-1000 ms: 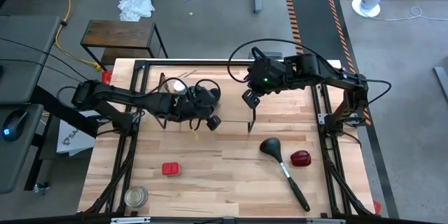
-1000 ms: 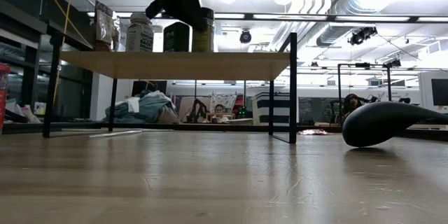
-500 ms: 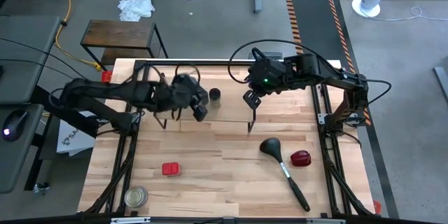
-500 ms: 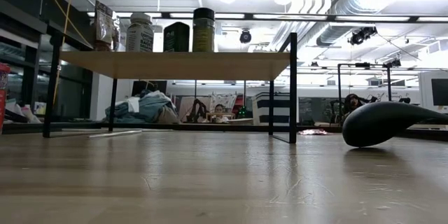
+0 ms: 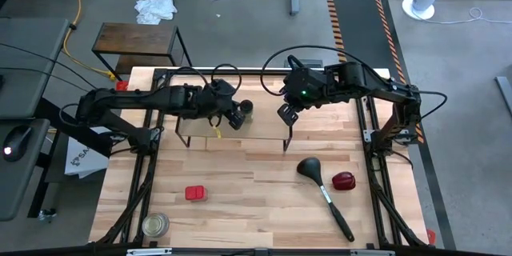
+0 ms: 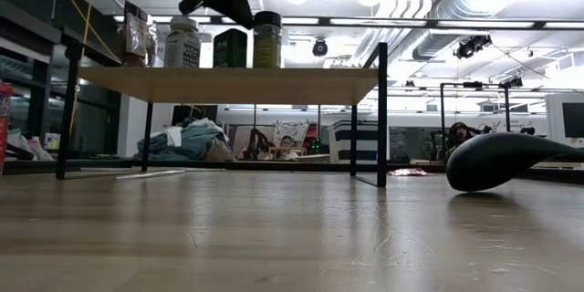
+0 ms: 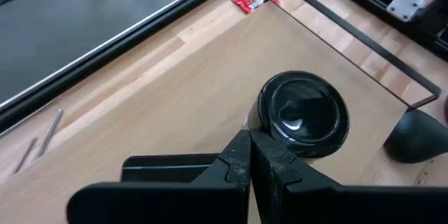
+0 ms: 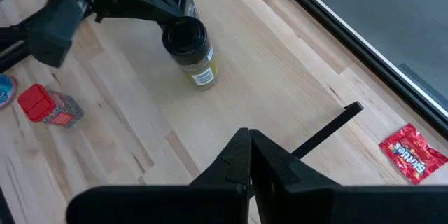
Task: Shelf spices
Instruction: Adjust the black seasoning bottle, then put the red seasoning can on the shelf
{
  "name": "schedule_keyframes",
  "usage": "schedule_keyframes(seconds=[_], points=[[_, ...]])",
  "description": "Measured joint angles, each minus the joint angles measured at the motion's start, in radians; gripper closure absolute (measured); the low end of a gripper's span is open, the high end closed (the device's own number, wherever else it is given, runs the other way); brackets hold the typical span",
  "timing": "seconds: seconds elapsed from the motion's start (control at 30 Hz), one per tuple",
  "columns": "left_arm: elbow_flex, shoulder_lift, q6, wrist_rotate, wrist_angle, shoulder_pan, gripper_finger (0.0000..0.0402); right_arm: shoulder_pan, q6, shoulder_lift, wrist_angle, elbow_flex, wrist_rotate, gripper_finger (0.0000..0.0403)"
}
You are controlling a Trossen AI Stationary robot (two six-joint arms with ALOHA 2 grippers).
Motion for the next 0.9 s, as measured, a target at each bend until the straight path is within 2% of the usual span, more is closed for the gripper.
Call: schedule_keyframes(seconds=[0.2, 0.53, 0.7, 0.77, 0.9], points=[[0.000, 0.015, 0.000, 0.030, 0.055, 0.000, 0.0401, 0.000, 0.000, 0.000, 0.005, 0.000, 0.000, 0.0403], [0.000, 0.129, -0.056, 0.130, 0.181, -0.003, 0.0401, 0.000, 0.008, 0.000, 0.006, 0.000, 0.000, 0.0403], [0.000, 0.154, -0.062, 0.138, 0.244, -0.013, 0.0402, 0.000, 0.008, 0.000, 0.006, 0.000, -0.001, 0.0403], [0.003, 0.138, -0.051, 0.130, 0.232, -0.014, 0.0402, 0.000, 0.007, 0.000, 0.006, 0.000, 0.000, 0.0403], [0.015, 0.047, -0.001, 0.121, 0.106, -0.015, 0.0401, 0.000, -0.009, 0.001, 0.006, 0.000, 0.004, 0.0403]])
